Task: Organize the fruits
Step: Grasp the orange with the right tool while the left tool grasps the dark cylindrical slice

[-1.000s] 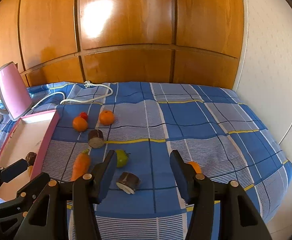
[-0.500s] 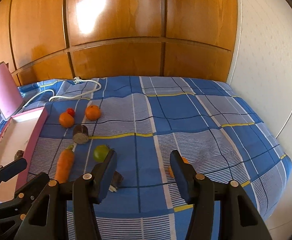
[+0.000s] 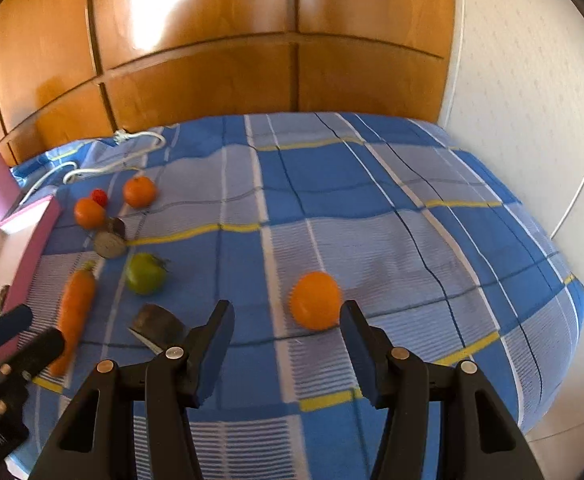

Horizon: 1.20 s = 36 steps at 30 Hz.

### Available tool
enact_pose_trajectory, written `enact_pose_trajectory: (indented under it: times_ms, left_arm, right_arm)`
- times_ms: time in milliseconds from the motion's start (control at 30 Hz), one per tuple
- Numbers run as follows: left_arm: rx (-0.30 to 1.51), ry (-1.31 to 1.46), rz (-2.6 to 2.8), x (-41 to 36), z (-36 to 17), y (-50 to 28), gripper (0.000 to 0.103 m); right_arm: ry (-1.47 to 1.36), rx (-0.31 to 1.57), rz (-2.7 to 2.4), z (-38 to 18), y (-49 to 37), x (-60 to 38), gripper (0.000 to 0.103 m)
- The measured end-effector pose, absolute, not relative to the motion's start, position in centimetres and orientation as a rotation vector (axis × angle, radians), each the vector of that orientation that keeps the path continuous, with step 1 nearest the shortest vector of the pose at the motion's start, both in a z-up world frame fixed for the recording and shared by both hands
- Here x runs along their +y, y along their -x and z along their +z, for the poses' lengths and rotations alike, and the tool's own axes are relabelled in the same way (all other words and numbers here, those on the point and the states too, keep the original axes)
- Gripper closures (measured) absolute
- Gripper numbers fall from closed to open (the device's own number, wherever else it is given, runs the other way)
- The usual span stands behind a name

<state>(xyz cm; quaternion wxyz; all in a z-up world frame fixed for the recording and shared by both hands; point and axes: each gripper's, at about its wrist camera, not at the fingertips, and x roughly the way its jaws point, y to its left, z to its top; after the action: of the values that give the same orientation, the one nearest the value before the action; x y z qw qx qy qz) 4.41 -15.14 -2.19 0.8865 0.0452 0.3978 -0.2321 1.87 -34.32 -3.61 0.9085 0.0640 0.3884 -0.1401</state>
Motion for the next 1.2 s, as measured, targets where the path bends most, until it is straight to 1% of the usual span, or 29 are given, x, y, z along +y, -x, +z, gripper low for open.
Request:
enact_pose_trajectory:
  times_ms: [267,600,800,833,867,967,1000,1100,1200]
  left_arm:
    - [0.823,-0.127,-0.557,-17.4,-2.5,-4.6,0.048]
    - [0.85,-0.183,-0.649,-22.0,-3.9,-5.3,0.048]
    - [0.877,-0.17,-0.648,-23.2,-4.9,-6.3,0.049]
    - [0.88,-0.166,-0.648,-23.3,-5.0,-6.5,0.05]
    - [0.887,-0.16,-0.65,-23.4,-5.2,-6.7,0.053]
    - [0.891,-0.167,-0.651,-23.7,-5.8,-6.9,0.071]
    - [0.883,-0.177,-0.655,-23.8,-5.8,-6.7,0.07]
    - [0.88,-0.173,-0.664,-23.6,-5.7,-6.6,0.07]
    - [0.88,-0.166,-0.655,-23.1,-5.7,-6.3,0.07]
  right_arm:
    - [-0.173,0.813,-0.291,-4.4,-1.5,-35.9,0.047]
    - [-0.262,0.818,-0.236,-4.6,-1.9,-37.4,0.047]
    - [-0.301,0.837,-0.235,-5.2,-2.7,-38.3,0.047]
    - [-0.294,0.839,-0.239,-5.3,-2.9,-38.4,0.047]
    - [-0.289,0.841,-0.242,-5.3,-3.1,-38.4,0.047]
    - [-0.269,0.848,-0.246,-5.7,-4.0,-38.3,0.047]
    - [-0.254,0.852,-0.244,-5.7,-4.2,-38.2,0.047]
    - [-0.156,0.869,-0.248,-6.0,-5.0,-37.1,0.065]
    - [-0.113,0.867,-0.238,-6.1,-5.1,-36.4,0.07]
